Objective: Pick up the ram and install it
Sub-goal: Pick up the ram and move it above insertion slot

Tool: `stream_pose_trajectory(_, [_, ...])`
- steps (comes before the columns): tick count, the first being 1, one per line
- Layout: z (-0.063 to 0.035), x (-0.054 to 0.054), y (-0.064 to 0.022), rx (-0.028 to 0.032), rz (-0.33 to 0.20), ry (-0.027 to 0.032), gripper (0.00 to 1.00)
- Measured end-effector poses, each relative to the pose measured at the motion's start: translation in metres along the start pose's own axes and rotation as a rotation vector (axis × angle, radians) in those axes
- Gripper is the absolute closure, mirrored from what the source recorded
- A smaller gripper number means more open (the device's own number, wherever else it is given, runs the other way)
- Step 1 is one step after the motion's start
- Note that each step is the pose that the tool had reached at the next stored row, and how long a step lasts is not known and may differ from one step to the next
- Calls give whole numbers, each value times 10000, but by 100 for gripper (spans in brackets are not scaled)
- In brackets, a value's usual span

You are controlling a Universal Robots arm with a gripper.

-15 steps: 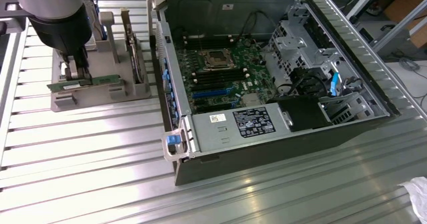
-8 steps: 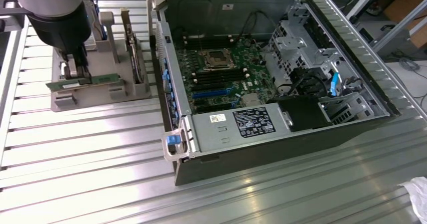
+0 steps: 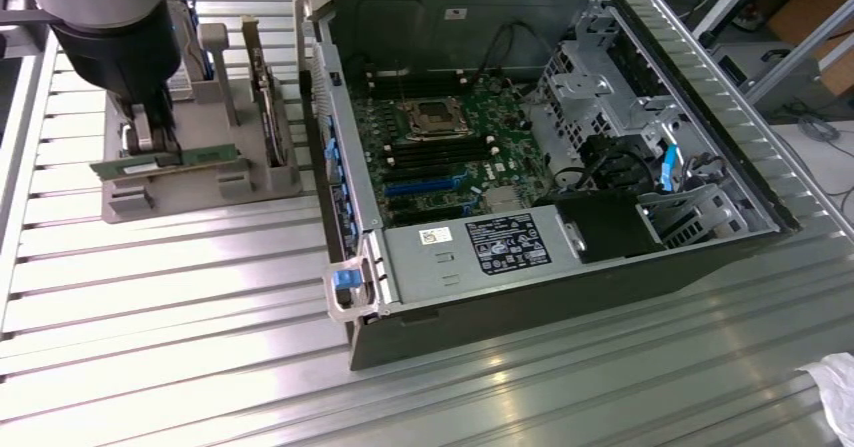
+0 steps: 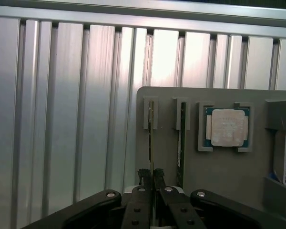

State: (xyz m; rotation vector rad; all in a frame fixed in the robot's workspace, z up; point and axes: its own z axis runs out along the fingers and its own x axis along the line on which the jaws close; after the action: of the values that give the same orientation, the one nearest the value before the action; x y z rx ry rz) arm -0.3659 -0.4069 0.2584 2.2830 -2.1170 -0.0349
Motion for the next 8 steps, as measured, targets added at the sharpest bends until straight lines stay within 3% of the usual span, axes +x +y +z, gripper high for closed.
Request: stream_pose_trajectory(8, [-38,0,1,-1,0,1,87])
